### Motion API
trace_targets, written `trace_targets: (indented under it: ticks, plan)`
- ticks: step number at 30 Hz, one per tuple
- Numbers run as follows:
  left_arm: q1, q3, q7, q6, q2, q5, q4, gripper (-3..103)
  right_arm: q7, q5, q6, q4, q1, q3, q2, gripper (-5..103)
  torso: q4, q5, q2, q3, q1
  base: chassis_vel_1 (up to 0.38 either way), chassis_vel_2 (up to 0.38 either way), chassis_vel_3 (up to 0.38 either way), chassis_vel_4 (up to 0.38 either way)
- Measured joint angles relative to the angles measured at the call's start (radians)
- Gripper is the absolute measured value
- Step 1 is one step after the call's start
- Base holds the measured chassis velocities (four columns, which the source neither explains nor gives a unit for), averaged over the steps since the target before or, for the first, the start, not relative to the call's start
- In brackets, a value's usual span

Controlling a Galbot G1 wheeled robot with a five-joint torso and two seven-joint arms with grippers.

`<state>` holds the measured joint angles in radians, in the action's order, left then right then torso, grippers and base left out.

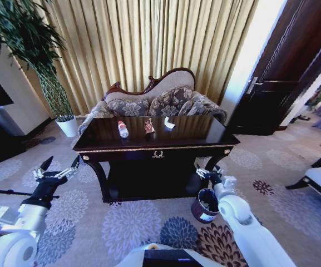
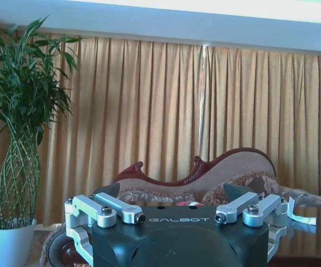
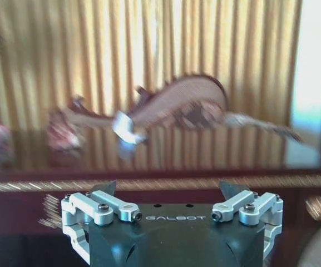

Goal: Move to the front of the table and place the trash on the table into the trash bin.

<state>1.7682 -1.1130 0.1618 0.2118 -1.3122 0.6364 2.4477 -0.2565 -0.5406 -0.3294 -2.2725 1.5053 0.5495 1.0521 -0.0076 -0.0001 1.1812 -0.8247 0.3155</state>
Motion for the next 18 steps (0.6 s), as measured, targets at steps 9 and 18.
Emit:
trace_targets:
  ticks: [9, 18]
  plan:
    - [-0.002, -0.004, -0.004, 0.0, -0.007, -0.001, -0.001, 100, -0.036, -0.001, -0.029, -0.236, 0.105, 0.044, -0.02, 100, 0.0001, 0.0001, 0.0, 0.0, 0.0, 0.0, 0.0, 0.0, 0.0]
    - [-0.002, -0.001, -0.004, 0.0, -0.012, -0.002, 0.003, 100, -0.04, -0.001, -0.044, -0.243, 0.125, 0.043, -0.015, 100, 0.0002, 0.0002, 0.0, 0.0, 0.0, 0.0, 0.0, 0.0, 0.0]
